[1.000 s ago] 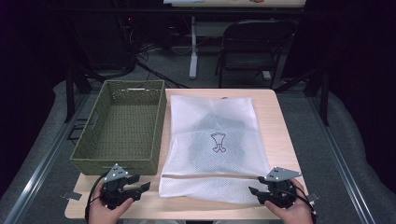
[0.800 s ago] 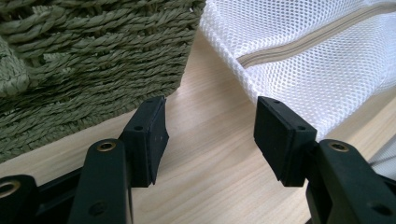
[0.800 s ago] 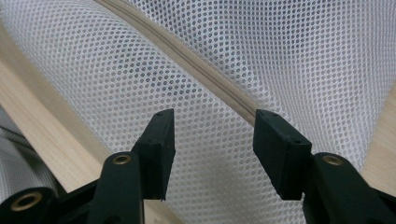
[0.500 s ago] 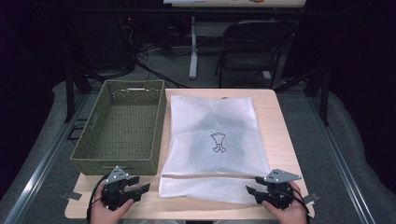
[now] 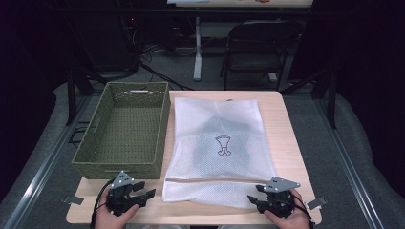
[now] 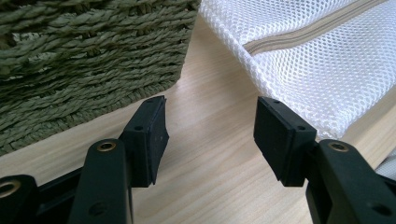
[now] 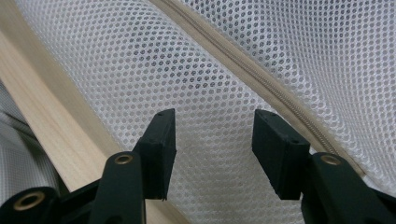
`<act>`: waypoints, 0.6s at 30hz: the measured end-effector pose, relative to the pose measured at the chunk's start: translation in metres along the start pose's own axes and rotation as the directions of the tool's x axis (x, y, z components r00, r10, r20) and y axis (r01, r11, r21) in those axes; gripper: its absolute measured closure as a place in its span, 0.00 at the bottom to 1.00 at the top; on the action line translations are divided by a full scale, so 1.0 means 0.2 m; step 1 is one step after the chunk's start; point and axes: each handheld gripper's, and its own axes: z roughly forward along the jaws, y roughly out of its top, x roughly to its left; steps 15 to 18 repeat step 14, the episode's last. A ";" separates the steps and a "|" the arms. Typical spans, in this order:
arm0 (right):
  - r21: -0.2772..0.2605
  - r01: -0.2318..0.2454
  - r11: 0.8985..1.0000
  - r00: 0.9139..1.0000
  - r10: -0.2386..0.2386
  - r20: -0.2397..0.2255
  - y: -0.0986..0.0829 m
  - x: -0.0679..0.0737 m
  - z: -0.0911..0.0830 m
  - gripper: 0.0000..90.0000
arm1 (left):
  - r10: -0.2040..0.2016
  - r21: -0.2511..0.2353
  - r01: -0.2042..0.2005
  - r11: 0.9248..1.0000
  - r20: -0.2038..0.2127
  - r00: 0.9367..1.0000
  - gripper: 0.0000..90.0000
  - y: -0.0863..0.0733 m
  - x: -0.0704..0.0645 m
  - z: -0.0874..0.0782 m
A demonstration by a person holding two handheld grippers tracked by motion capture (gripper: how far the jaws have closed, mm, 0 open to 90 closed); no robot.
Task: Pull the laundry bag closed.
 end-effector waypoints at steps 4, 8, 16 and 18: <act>-0.002 -0.003 1.000 1.000 0.003 -0.004 0.00 -0.01 0.00 0.55 | -0.004 0.003 0.004 1.000 0.002 1.000 0.50 0.00 0.00 0.01; 0.004 -0.004 1.000 1.000 0.004 -0.007 -0.01 -0.02 0.01 0.55 | -0.005 0.005 0.005 1.000 -0.003 1.000 0.50 0.00 0.00 0.01; 0.000 -0.006 1.000 1.000 0.006 -0.003 0.00 -0.02 0.01 0.55 | -0.005 0.002 0.005 1.000 0.001 1.000 0.49 0.00 0.00 0.01; 0.000 -0.006 1.000 1.000 0.006 -0.003 0.00 -0.02 0.01 0.55 | -0.005 0.002 0.005 1.000 0.001 1.000 0.49 0.00 0.00 0.01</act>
